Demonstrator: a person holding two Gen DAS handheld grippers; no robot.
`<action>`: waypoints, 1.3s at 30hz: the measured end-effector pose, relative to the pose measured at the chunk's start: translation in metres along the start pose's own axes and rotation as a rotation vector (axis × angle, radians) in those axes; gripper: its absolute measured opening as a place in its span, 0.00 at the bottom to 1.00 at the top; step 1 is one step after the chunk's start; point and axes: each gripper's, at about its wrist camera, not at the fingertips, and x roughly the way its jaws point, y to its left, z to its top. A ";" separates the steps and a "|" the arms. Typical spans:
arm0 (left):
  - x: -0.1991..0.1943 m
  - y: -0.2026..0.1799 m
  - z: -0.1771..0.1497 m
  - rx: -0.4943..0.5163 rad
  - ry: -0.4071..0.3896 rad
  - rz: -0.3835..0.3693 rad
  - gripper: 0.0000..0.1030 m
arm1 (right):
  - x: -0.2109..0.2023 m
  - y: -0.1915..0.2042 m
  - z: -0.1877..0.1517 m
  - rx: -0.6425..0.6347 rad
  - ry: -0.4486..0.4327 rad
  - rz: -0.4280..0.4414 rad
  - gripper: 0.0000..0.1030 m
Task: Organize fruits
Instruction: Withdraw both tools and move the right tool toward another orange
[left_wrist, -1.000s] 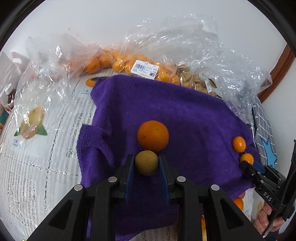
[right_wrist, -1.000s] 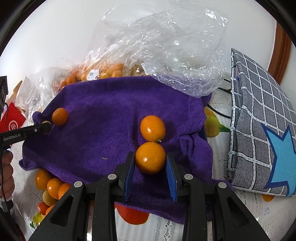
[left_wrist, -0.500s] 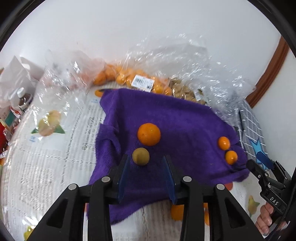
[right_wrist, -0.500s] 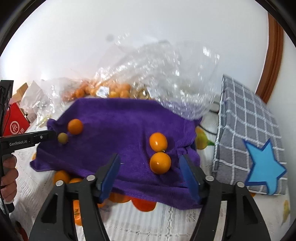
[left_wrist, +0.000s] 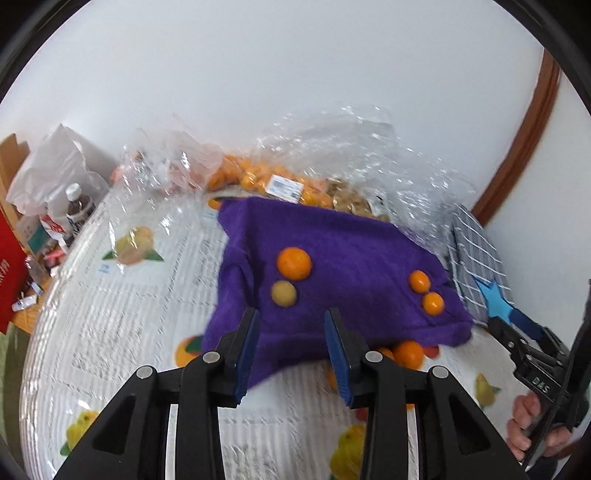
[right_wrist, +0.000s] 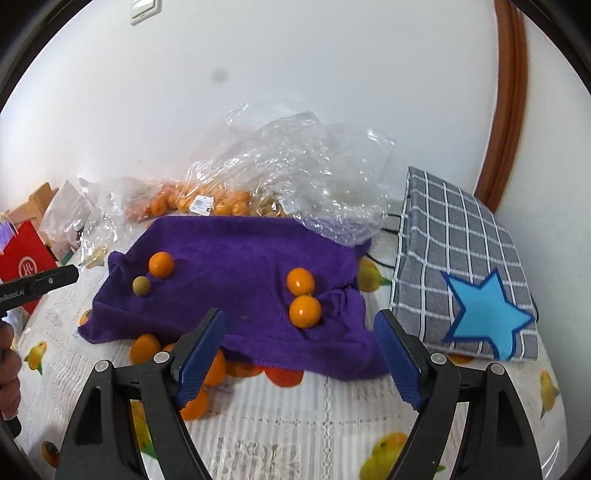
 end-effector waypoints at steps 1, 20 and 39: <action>-0.002 -0.001 -0.002 0.002 -0.001 0.005 0.34 | -0.002 -0.002 -0.002 0.012 0.000 0.014 0.79; -0.021 0.003 -0.017 0.025 0.011 0.007 0.34 | -0.002 0.029 -0.038 -0.020 0.073 0.116 0.62; -0.007 0.033 -0.023 -0.017 0.037 -0.039 0.40 | 0.042 0.073 -0.065 -0.066 0.208 0.202 0.62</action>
